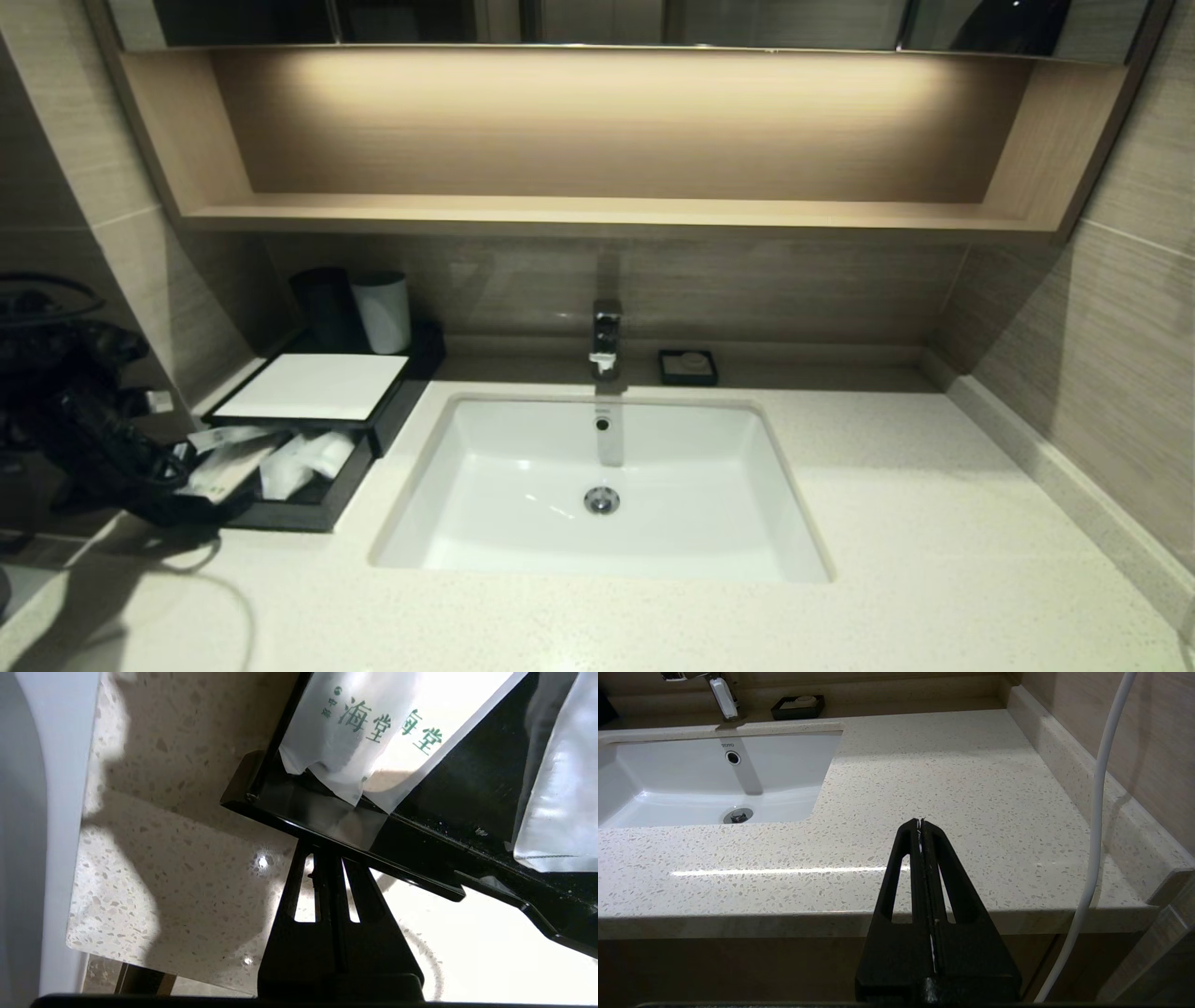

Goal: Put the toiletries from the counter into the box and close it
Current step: Close the drawer

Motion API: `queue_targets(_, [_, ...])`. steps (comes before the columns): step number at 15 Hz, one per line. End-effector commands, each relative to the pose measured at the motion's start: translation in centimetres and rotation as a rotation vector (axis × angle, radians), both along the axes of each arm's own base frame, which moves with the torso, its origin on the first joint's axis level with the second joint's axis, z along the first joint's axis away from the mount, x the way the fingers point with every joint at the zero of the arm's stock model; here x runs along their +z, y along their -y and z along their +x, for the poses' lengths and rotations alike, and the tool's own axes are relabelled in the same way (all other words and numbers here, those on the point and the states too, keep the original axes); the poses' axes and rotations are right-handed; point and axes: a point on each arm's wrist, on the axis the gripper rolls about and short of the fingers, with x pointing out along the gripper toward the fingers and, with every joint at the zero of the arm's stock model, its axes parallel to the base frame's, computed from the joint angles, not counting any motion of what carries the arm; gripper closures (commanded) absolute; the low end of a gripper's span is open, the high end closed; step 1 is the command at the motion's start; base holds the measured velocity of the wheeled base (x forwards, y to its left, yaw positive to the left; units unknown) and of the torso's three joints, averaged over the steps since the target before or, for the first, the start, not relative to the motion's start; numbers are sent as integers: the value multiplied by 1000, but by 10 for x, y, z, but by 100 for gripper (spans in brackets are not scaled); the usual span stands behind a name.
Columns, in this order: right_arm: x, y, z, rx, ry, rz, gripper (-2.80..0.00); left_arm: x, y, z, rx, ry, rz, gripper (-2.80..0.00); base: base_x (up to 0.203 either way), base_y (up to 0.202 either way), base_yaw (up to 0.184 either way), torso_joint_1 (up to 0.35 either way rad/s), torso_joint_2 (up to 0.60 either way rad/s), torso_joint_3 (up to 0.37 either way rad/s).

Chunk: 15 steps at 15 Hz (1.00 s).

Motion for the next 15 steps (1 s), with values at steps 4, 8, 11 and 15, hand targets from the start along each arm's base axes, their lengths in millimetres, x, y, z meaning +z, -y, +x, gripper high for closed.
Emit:
queue_targets(4, [0,0,0,0,-1,1,0,6,2,12,-19,46,3,0,0,0,0,0,0,0])
queue_targets(8, [0,0,0,1,-1,1,0,9,8,23,-45,126,-14,0,0,0,0,0,0,0])
queue_targets(11, [0,0,0,0,-1,1,0,6,12,31,-62,147,-8,0,0,0,0,0,0,0])
queue_targets(15, [0,0,0,1,-1,1,0,7,17,40,-83,183,0,0,0,0,0,0,0,0])
